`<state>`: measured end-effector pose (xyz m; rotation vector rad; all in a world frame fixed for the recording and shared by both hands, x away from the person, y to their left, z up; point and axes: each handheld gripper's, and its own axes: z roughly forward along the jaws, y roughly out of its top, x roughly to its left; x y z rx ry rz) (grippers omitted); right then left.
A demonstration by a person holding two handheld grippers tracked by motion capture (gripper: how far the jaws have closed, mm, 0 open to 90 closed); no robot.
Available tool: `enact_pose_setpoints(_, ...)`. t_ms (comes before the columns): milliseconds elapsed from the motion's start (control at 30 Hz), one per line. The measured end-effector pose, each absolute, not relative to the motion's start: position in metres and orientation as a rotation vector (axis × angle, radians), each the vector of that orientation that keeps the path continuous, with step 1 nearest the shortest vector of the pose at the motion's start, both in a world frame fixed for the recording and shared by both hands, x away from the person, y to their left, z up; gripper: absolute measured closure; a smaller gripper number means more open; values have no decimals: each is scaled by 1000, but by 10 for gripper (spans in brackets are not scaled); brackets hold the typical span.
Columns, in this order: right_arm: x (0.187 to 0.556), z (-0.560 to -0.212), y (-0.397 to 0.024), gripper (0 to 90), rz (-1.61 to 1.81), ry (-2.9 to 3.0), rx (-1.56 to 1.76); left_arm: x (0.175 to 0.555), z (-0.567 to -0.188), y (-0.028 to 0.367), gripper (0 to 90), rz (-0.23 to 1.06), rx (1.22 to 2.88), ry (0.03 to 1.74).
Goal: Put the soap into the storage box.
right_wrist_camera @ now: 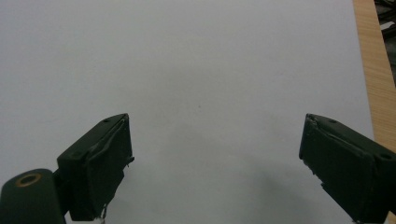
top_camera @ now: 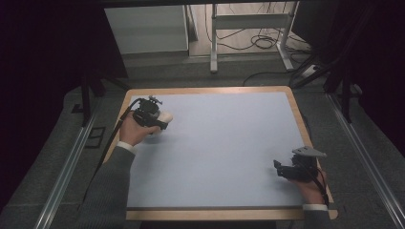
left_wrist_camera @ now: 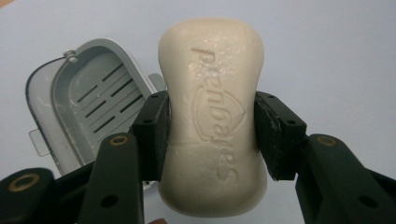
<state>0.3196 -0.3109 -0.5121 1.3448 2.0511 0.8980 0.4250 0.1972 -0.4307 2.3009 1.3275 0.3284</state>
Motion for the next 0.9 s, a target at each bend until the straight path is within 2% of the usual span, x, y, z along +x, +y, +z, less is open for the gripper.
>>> enact_pose_setpoints(500, 320, -512, -312, 93, 887, 2048, 1348, 442, -435, 206, 495, 355, 2301, 1401)
enact_pose_setpoints(900, 320, -513, -313, 93, 882, 2043, 1356, 457, -443, 217, 495, 311, 2263, 1484)
